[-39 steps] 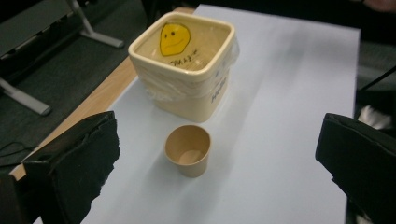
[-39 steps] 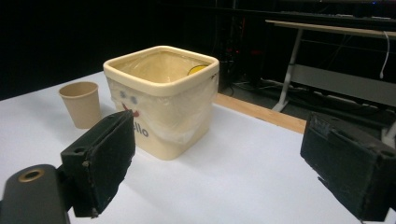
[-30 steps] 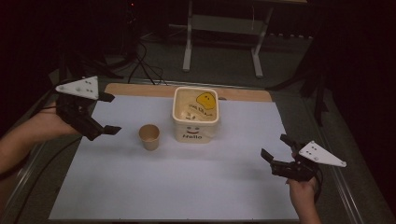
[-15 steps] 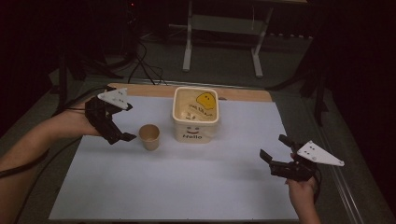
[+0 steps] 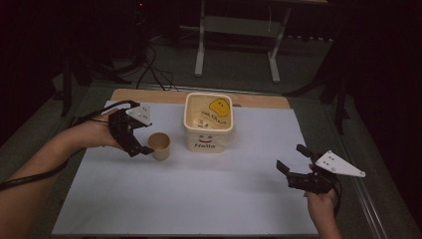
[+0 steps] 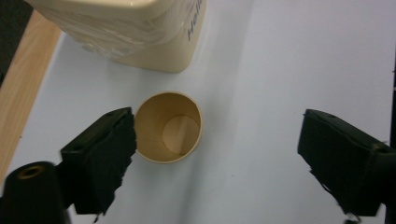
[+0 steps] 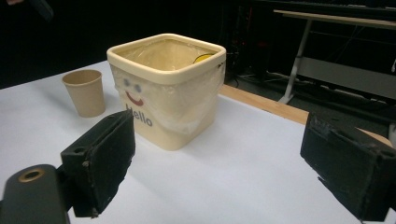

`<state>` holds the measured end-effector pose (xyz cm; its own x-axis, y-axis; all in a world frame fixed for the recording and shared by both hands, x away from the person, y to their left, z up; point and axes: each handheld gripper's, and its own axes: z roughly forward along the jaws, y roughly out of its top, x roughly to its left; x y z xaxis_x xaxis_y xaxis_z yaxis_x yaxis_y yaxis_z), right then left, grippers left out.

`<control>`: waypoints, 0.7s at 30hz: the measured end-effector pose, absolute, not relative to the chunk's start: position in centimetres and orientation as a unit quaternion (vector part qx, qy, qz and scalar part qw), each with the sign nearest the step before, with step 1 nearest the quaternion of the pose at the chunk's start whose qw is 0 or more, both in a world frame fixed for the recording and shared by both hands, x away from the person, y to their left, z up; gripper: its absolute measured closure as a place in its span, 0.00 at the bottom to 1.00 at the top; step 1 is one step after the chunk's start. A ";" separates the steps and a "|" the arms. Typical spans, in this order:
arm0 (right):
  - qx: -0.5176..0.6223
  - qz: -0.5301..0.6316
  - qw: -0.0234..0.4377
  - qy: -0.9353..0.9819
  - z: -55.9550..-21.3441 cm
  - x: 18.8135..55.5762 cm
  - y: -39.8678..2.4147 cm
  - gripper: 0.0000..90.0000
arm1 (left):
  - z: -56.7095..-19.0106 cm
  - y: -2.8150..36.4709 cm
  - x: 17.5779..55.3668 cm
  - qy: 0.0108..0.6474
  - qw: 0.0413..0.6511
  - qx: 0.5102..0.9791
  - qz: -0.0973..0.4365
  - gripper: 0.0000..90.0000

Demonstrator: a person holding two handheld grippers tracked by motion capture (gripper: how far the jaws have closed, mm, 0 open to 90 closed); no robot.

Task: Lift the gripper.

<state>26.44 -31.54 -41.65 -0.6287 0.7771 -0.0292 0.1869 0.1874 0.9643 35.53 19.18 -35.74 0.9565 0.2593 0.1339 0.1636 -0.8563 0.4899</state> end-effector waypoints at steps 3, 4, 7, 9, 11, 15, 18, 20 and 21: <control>0.335 0.543 0.271 0.721 -41.7 26.4 -31.5 0.11 | -36.8 18.8 36.0 0.111 0.229 0.962 0.100 0.21; 0.333 0.543 0.272 0.722 -41.6 26.4 -31.6 0.11 | -37.2 18.7 36.1 0.112 0.227 0.962 0.100 0.23; 0.332 0.543 0.271 0.722 -41.7 26.4 -31.6 0.11 | -38.1 18.2 36.3 0.108 0.210 0.966 0.103 0.31; 0.335 0.543 0.269 0.722 -41.7 26.4 -31.7 0.11 | -38.6 17.9 36.5 0.105 0.198 0.969 0.107 0.37; 0.335 0.544 0.268 0.722 -41.8 26.4 -31.7 0.11 | -39.3 17.6 36.6 0.103 0.186 0.971 0.106 0.41; 0.335 0.542 0.266 0.723 -41.9 26.4 -31.7 0.11 | -40.5 17.2 36.9 0.105 0.174 0.974 0.102 0.49; 0.335 0.542 0.265 0.724 -41.9 26.5 -31.7 0.11 | -41.3 17.0 37.2 0.105 0.167 0.975 0.102 0.54; 0.334 0.541 0.265 0.725 -42.0 26.5 -31.7 0.11 | -41.7 16.8 37.3 0.107 0.166 0.975 0.098 0.57; 0.334 0.541 0.264 0.725 -42.0 26.5 -31.7 0.11 | -41.8 16.8 37.4 0.108 0.163 0.976 0.095 0.58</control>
